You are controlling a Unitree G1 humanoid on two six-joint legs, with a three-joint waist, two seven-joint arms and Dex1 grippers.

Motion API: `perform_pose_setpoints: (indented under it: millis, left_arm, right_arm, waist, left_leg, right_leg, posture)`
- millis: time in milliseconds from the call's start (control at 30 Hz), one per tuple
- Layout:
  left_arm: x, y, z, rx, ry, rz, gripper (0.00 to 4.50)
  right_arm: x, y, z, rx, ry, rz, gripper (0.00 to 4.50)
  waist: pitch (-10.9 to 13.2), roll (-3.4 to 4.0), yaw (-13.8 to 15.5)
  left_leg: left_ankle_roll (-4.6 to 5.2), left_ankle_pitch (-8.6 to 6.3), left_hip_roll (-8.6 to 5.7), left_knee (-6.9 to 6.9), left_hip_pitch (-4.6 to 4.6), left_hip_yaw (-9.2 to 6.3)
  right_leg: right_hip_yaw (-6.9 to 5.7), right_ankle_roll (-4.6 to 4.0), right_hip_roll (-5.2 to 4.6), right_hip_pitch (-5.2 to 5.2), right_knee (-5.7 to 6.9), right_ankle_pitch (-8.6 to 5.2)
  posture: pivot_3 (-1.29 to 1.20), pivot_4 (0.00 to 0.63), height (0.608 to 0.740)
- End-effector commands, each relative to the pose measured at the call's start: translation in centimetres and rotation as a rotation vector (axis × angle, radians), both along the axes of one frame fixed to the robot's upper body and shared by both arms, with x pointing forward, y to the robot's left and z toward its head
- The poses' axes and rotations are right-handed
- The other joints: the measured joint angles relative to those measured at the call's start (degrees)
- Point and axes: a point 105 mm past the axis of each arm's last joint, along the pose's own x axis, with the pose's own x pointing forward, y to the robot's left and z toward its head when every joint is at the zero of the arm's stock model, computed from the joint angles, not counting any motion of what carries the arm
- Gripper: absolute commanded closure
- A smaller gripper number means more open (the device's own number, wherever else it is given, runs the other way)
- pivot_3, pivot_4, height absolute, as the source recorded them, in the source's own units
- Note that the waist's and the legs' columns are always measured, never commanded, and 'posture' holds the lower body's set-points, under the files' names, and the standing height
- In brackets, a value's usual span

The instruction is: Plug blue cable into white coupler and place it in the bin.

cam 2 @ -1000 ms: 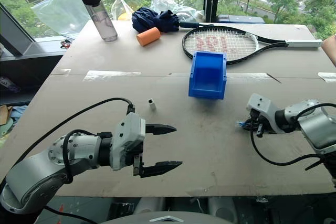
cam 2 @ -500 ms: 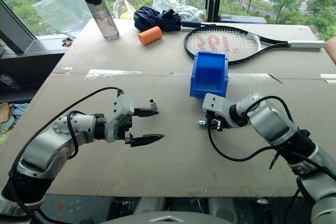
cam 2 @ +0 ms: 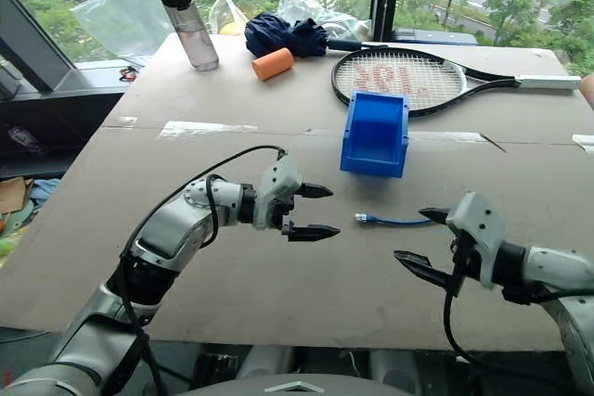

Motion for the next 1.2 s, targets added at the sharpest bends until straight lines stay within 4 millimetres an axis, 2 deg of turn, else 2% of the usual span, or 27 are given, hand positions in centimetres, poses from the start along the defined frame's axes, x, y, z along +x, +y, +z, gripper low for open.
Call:
perform_pose_setpoints:
  millis: [33,133,233,267,300,333,467,567,667,733,800,900,1067,1200]
  left_arm:
    - [0.9,-2.0,-0.7,0.028,-0.028,-0.057,0.0]
    - [1.9,-3.7,-2.0,0.071,-0.053,-0.087,0.0]
    - [2.2,-4.1,-2.8,0.118,-0.056,-0.135,0.0]
    - [2.1,-4.0,-3.3,0.157,-0.064,-0.171,0.52]
    - [2.1,-3.9,-3.7,0.184,-0.07,-0.197,0.77]
    - [2.1,-3.8,-3.9,0.199,-0.073,-0.214,1.3]
    - [1.9,-3.6,-3.8,0.197,-0.06,-0.264,3.23]
    - [1.7,-3.2,-3.3,0.167,-0.031,-0.275,4.47]
    - [1.6,-3.1,-1.5,0.065,0.066,-0.259,4.47]
    - [1.3,-3.0,1.1,-0.069,0.193,-0.25,4.47]
    - [0.7,-2.6,3.5,-0.181,0.3,-0.27,4.47]
    - [-0.1,-1.7,5.9,-0.276,0.42,-0.276,4.47]
    - [-1.3,-1.0,8.1,-0.35,0.542,-0.293,4.47]
    - [-2.2,-0.8,8.9,-0.378,0.573,-0.304,4.47]
  right_arm:
    - [-1.5,0.2,1.5,0.03,-0.096,-0.085,0.06]
    - [-2.7,0.4,0.4,0.01,-0.065,-0.162,0.06]
    - [-3.1,0.6,-0.2,0.001,-0.056,-0.216,0.06]
    - [-3.4,0.8,-0.5,0.02,-0.047,-0.237,0.0]
    - [-3.6,1.0,-0.8,0.034,-0.04,-0.251,0.0]
    - [-3.8,1.1,-0.9,0.043,-0.037,-0.262,0.0]
    - [-4.3,1.4,-2.1,0.091,0.0,-0.327,0.0]
    - [-4.1,1.7,-2.5,0.184,0.022,-0.376,0.0]
    - [-3.8,2.5,-2.8,0.287,0.061,-0.385,0.0]
    - [-3.7,3.6,-2.6,0.384,0.092,-0.362,0.0]
    - [-3.5,4.8,-1.9,0.509,0.121,-0.328,0.0]
    - [-3.0,6.2,-0.2,0.687,0.132,-0.261,0.0]
    - [-1.6,8.2,2.5,0.849,0.129,-0.145,0.0]
    - [-0.6,8.9,4.5,0.952,0.123,-0.089,0.0]
  waist:
    - [-0.01,0.01,0.01]
    - [-0.04,0.06,0.24]
    - [-0.04,0.04,0.12]
    - [-0.03,0.03,0.19]
    - [-0.06,0.03,0.33]
    - [-0.09,0.06,0.34]
    - [-0.12,0.09,0.34]
    - [-0.13,0.1,0.29]
    - [-0.13,0.1,0.28]
    - [-0.11,0.1,0.27]
    - [-0.08,0.09,0.18]
    - [-0.09,0.11,-0.15]
    - [-0.09,0.11,-0.61]
    - [-0.09,0.12,-0.8]
  left_leg:
    - [0.0,0.0,0.0,0.0,-0.01,-0.05]
    - [0.0,0.0,0.03,-0.02,-0.01,-0.05]
    - [0.0,0.0,0.02,0.0,-0.04,-0.03]
    - [0.0,0.0,0.02,0.0,-0.04,-0.01]
    - [0.0,0.0,0.02,0.0,-0.05,-0.04]
    - [0.0,0.0,0.02,-0.01,-0.04,-0.06]
    - [0.0,-0.01,0.03,-0.02,-0.05,-0.06]
    - [0.01,-0.01,0.06,-0.02,-0.05,-0.06]
    - [0.01,-0.01,0.08,-0.02,-0.06,-0.07]
    - [0.01,-0.01,0.08,-0.02,-0.09,-0.06]
    - [0.02,-0.01,0.1,-0.01,-0.18,-0.09]
    - [0.02,-0.01,0.13,-0.02,-0.17,-0.1]
    - [0.02,-0.01,0.11,-0.01,-0.13,-0.14]
    - [0.02,-0.01,0.11,-0.03,-0.11,-0.16]
  right_leg:
    - [-0.04,0.0,0.01,0.0,0.01,0.0]
    - [-0.01,0.0,0.04,0.0,0.01,-0.01]
    - [-0.01,-0.11,0.04,-0.02,-0.02,-0.09]
    - [0.01,-0.14,0.04,-0.02,-0.02,-0.11]
    - [-0.01,-0.12,0.04,-0.02,-0.02,-0.15]
    - [-0.03,0.0,0.04,-0.02,-0.02,-0.26]
    - [-0.02,-0.01,0.04,-0.02,-0.03,-0.28]
    - [-0.02,-0.01,0.04,-0.03,-0.03,-0.29]
    - [-0.04,-0.01,0.04,-0.03,-0.03,-0.3]
    - [-0.04,-0.01,0.04,-0.07,-0.03,-0.3]
    - [-0.05,-0.02,0.04,-0.16,-0.01,-0.3]
    - [-0.06,-0.01,0.04,-0.17,0.01,-0.29]
    - [-0.08,0.01,0.04,-0.13,0.02,-0.27]
    - [-0.09,-0.07,0.04,-0.13,0.04,-0.12]
  posture:
    - [0.0,0.15,0.74]
    - [0.0,0.15,0.74]
    - [0.0,0.15,0.74]
    - [0.0,0.15,0.74]
    - [0.0,0.15,0.74]
    - [0.0,0.15,0.74]
    - [0.0,0.15,0.74]
    - [0.0,0.15,0.74]
    - [0.0,0.15,0.74]
    - [0.0,0.15,0.74]
    - [0.0,0.15,0.74]
    - [0.0,0.15,0.74]
    - [0.0,0.15,0.74]
    - [0.0,0.15,0.74]
